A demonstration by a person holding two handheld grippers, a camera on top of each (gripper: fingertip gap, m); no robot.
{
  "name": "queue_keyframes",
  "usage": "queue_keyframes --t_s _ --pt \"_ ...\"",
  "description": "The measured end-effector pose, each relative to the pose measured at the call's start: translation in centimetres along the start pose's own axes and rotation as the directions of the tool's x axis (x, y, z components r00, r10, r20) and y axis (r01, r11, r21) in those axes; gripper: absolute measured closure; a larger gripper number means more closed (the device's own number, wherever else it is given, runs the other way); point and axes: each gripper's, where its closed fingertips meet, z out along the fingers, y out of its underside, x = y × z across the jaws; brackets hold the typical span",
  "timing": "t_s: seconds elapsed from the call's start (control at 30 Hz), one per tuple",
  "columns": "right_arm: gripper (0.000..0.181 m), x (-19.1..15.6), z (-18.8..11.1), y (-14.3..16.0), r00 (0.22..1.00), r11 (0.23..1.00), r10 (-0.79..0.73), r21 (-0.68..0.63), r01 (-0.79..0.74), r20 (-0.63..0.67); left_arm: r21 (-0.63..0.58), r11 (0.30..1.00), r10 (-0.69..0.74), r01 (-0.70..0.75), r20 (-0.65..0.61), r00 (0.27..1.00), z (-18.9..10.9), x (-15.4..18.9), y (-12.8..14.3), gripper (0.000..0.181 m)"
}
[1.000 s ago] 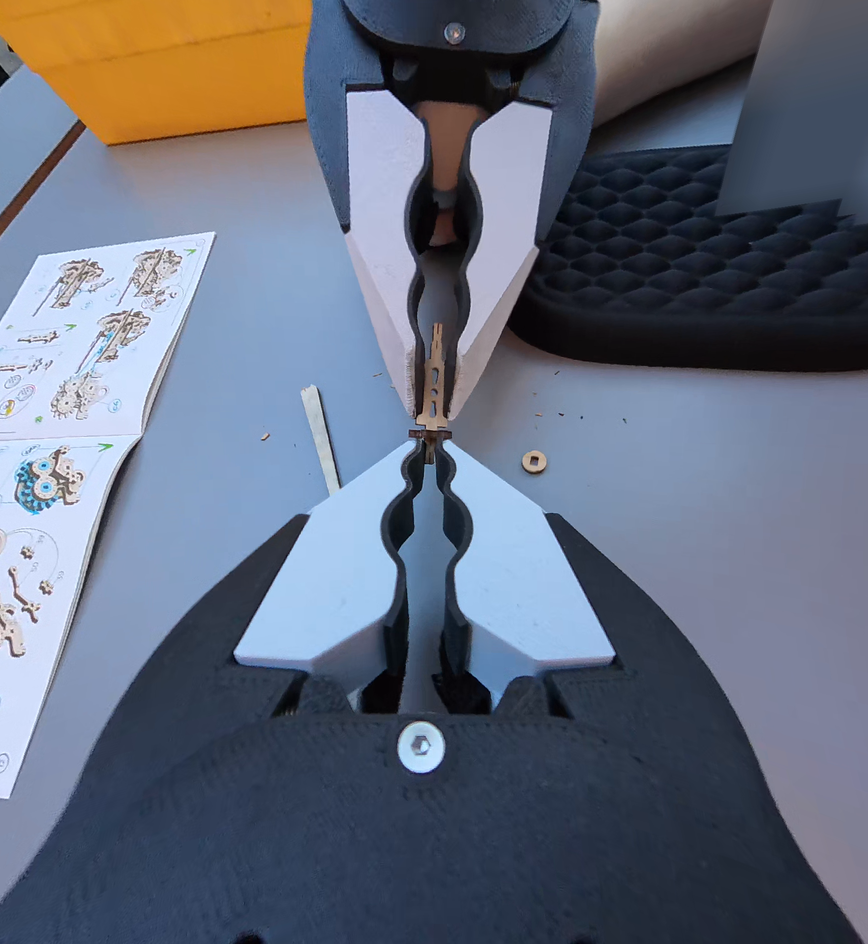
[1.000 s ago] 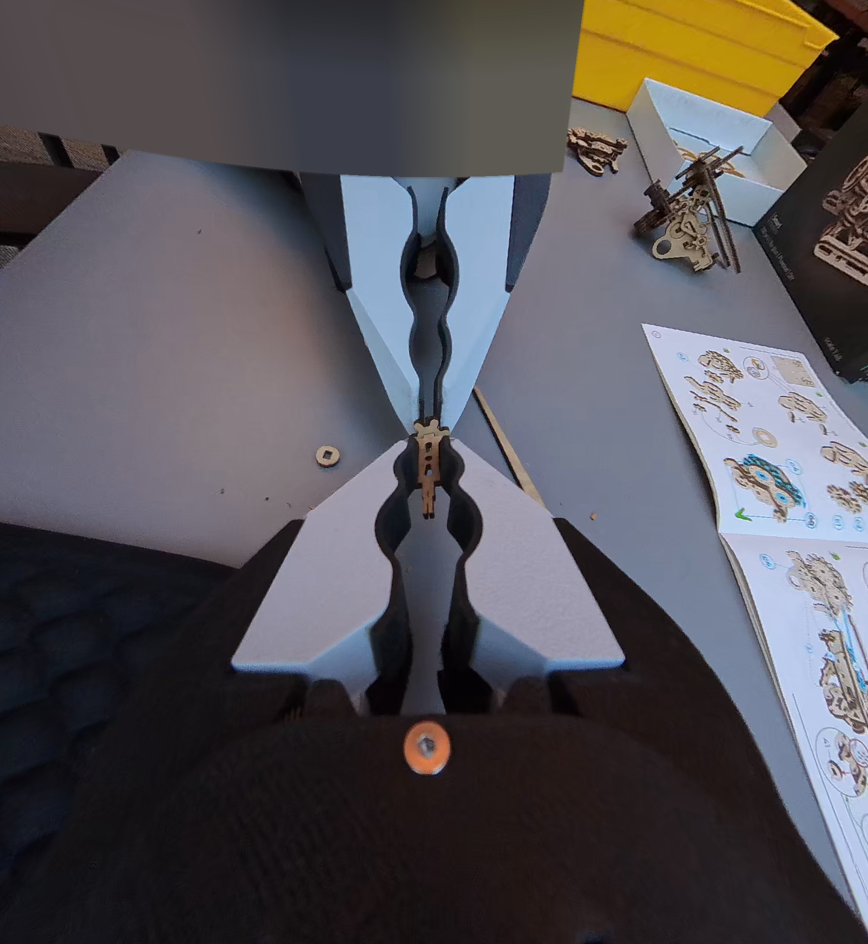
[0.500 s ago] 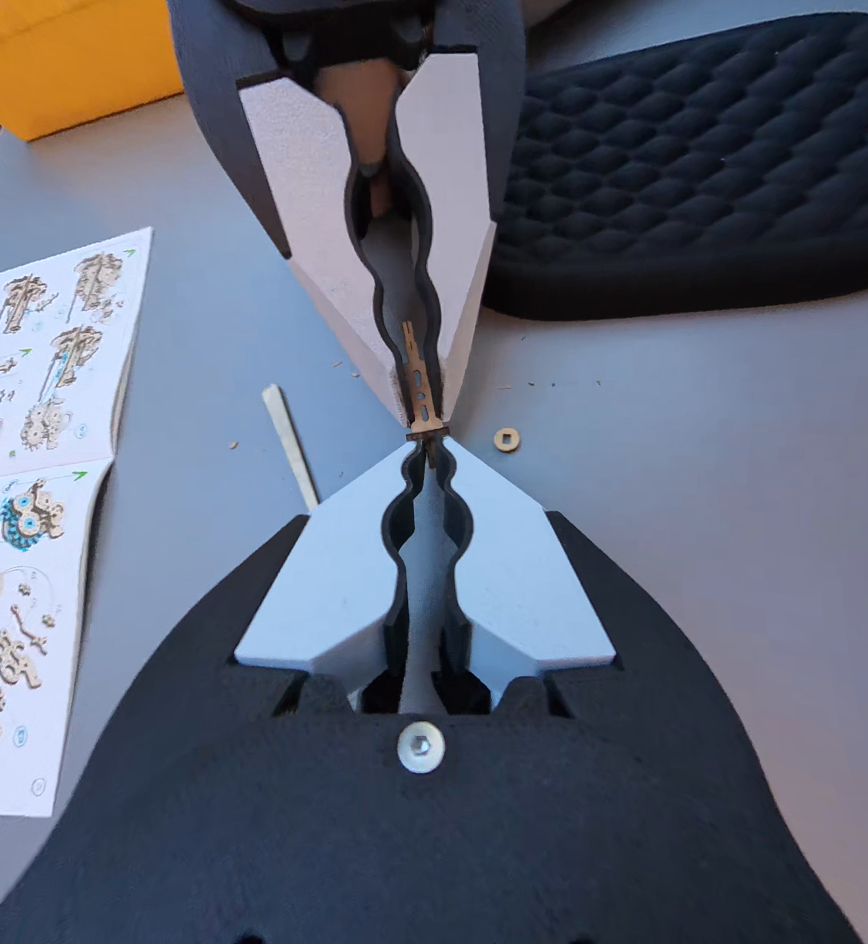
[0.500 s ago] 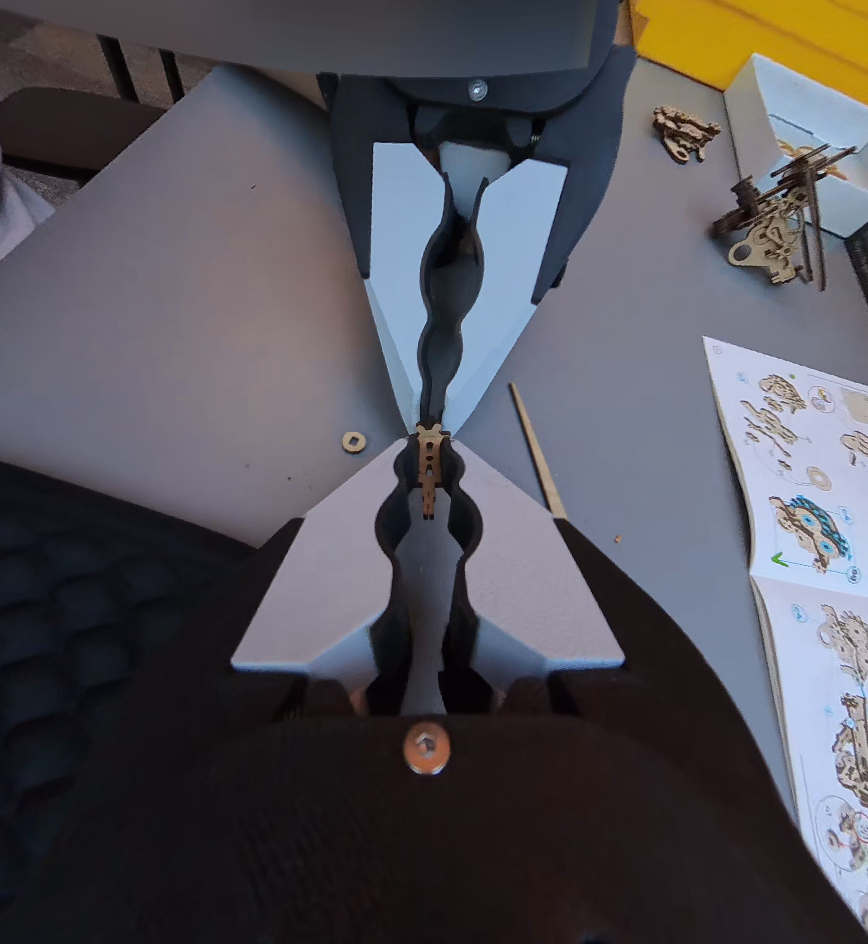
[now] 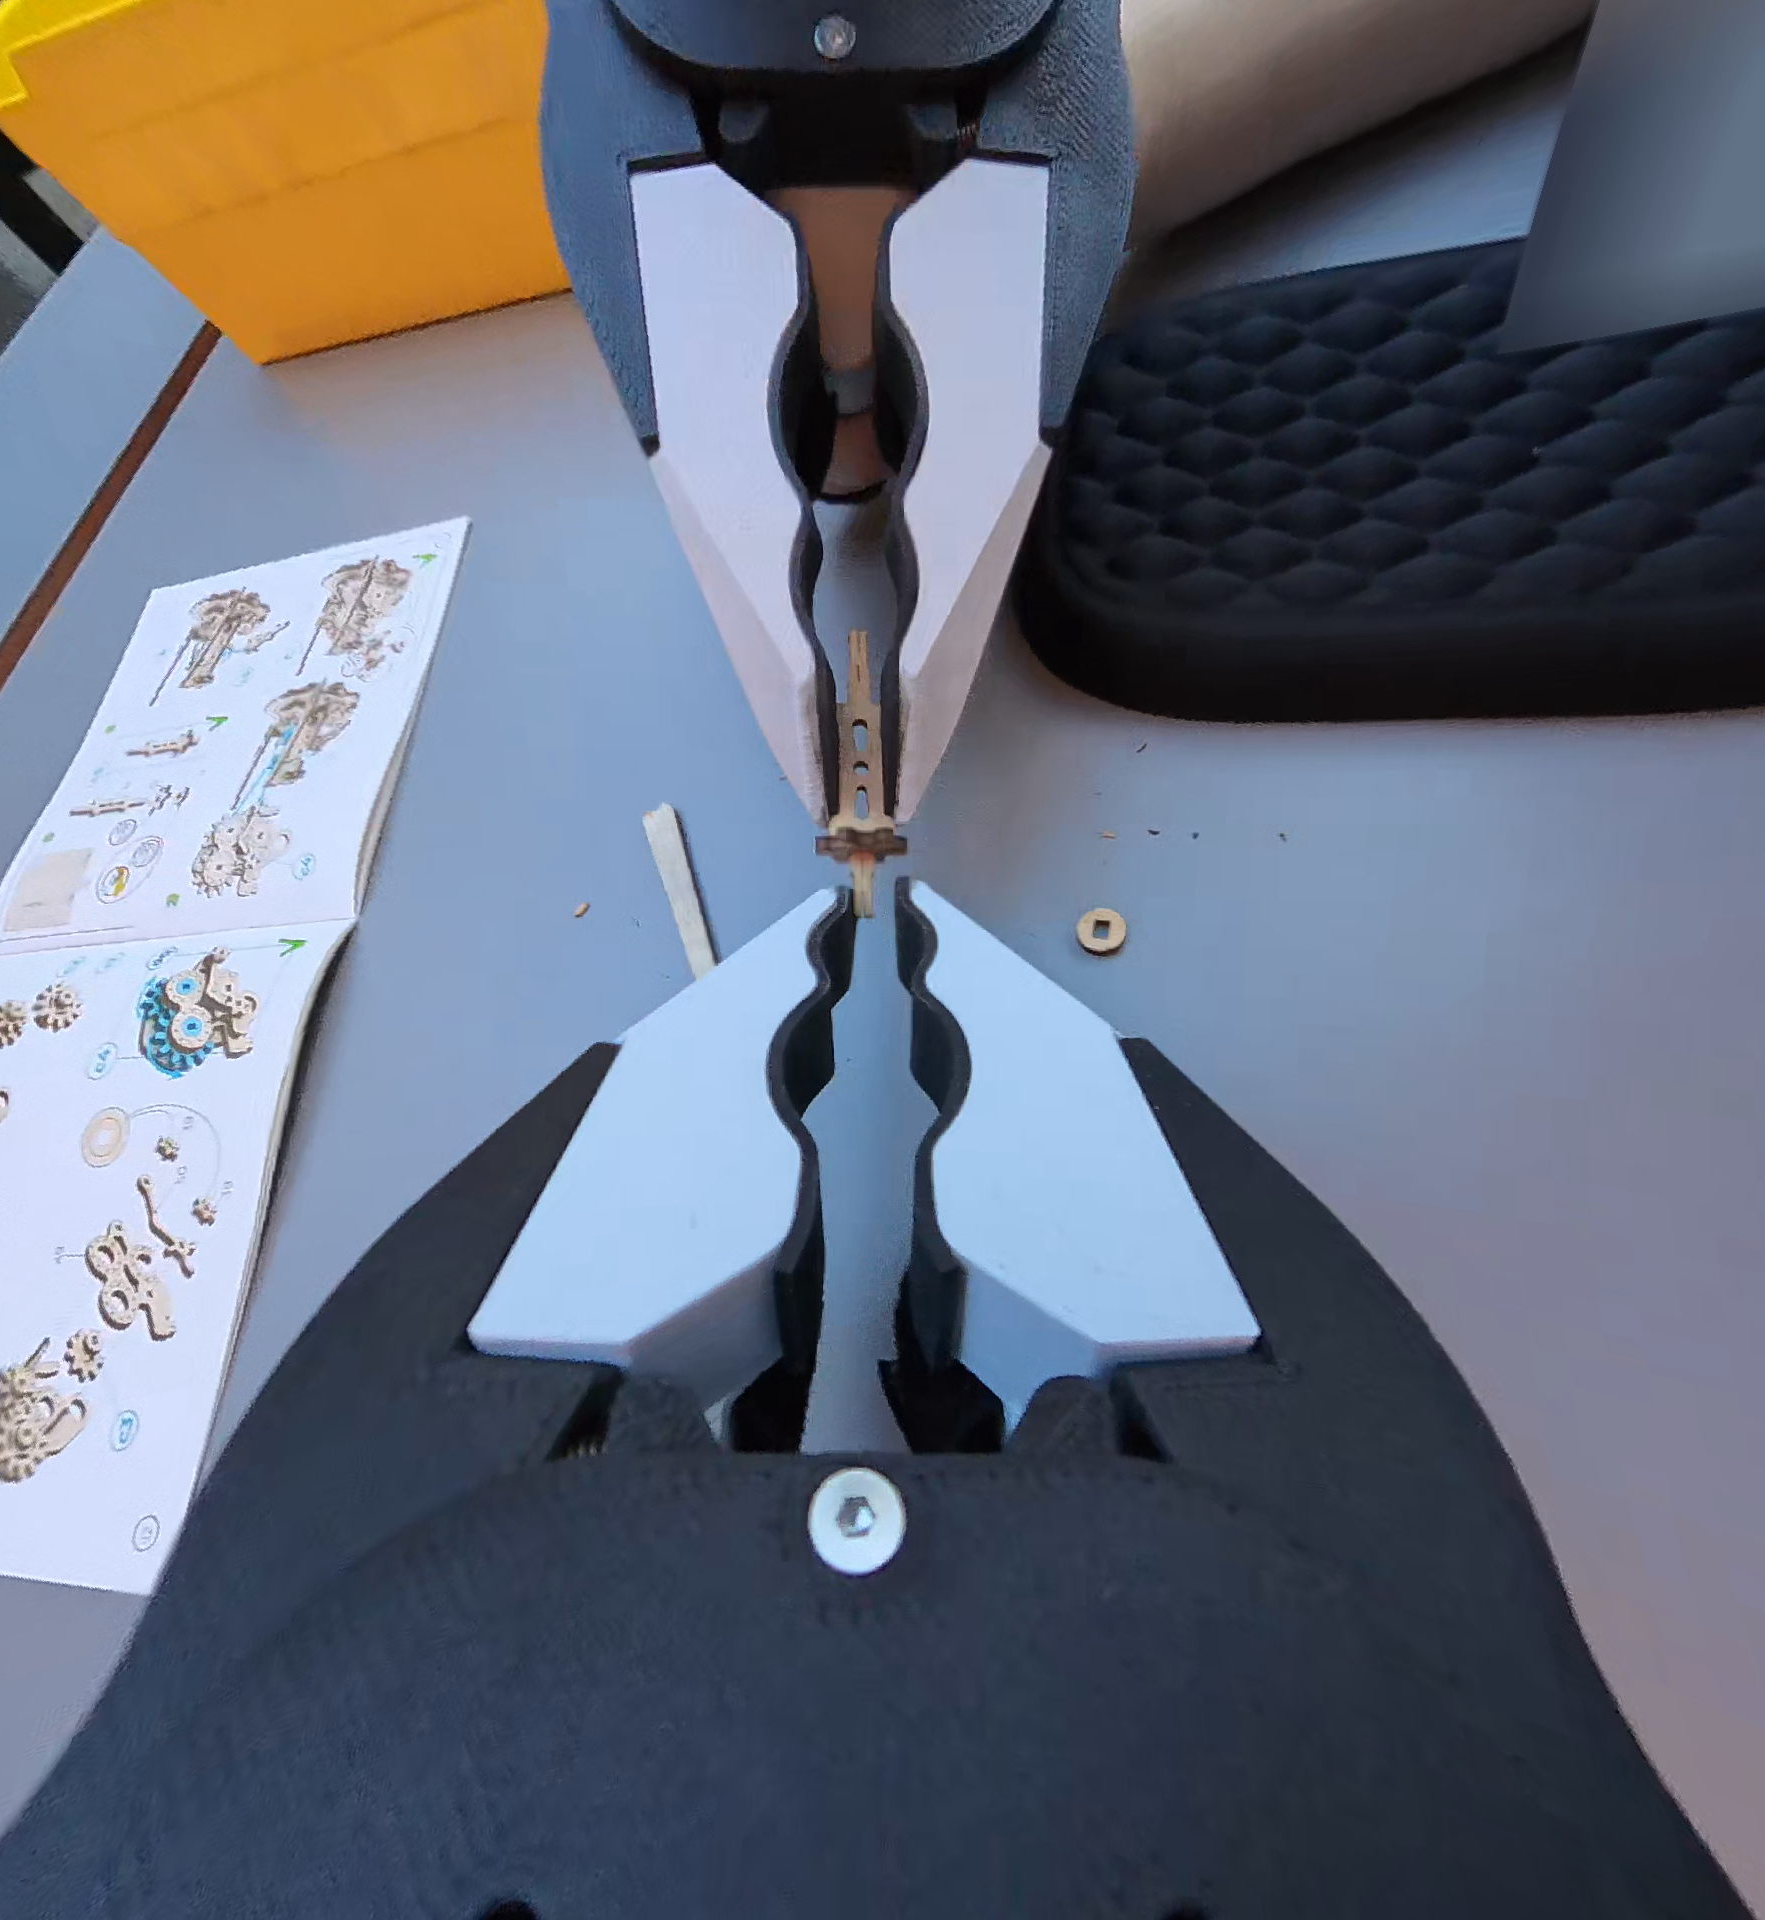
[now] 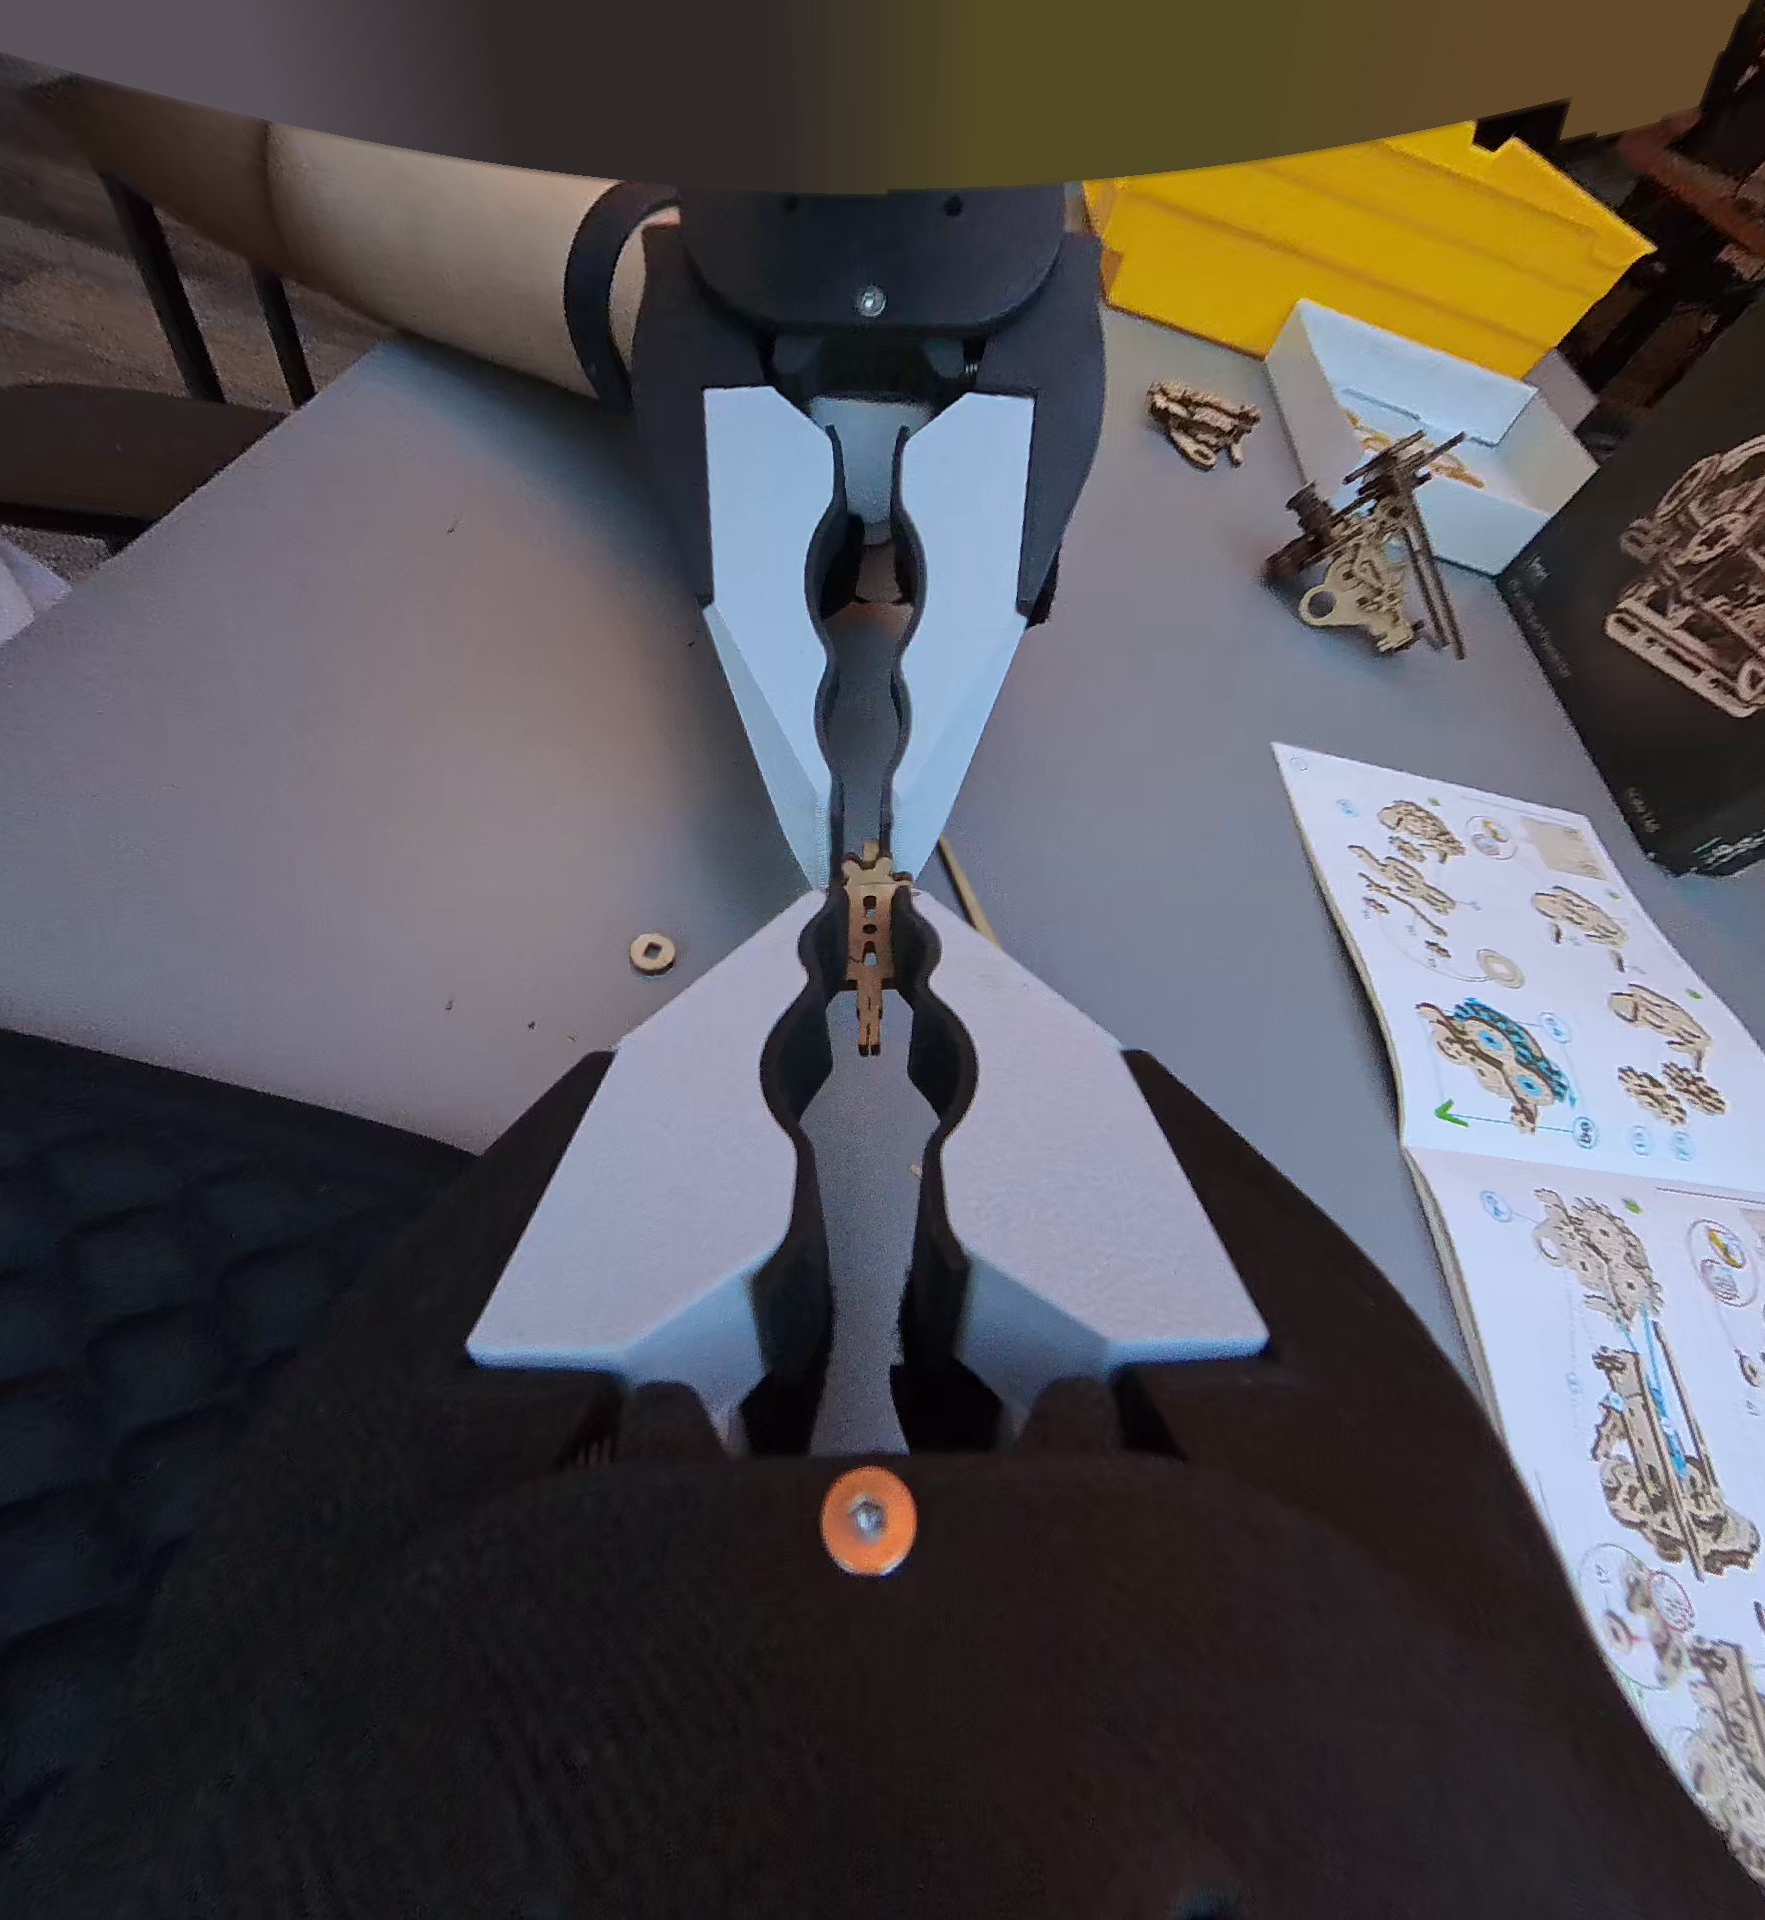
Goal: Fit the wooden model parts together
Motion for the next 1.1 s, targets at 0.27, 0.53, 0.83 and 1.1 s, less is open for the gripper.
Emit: queue_keyframes --t_s 0.27,0.53,0.83,1.1 --pt "0.175 0.7 -1.4 -1.2 0.999 0.996 -0.005 0.092 0.009 -0.047 0.146 0.984 -0.094 0.102 -0.055 0.994 -1.3 -0.3 -1.7 0.178" --pt "0.175 0.5 -1.6 -2.0 0.995 0.988 -0.064 0.133 0.074 -0.079 0.2 0.962 -0.166 0.183 -0.1 0.981 -1.6 -0.3 -2.6 0.177" --pt "0.175 0.5 -2.0 -2.8 0.973 0.967 -0.174 0.157 0.198 -0.154 0.268 0.901 -0.291 0.342 -0.213 0.933 -2.3 -0.4 -3.7 0.18" --pt "0.175 0.4 -2.1 -3.1 0.95 0.951 -0.242 0.146 0.273 -0.197 0.287 0.886 -0.3 0.365 -0.244 0.922 -2.6 -0.4 -4.0 0.181"
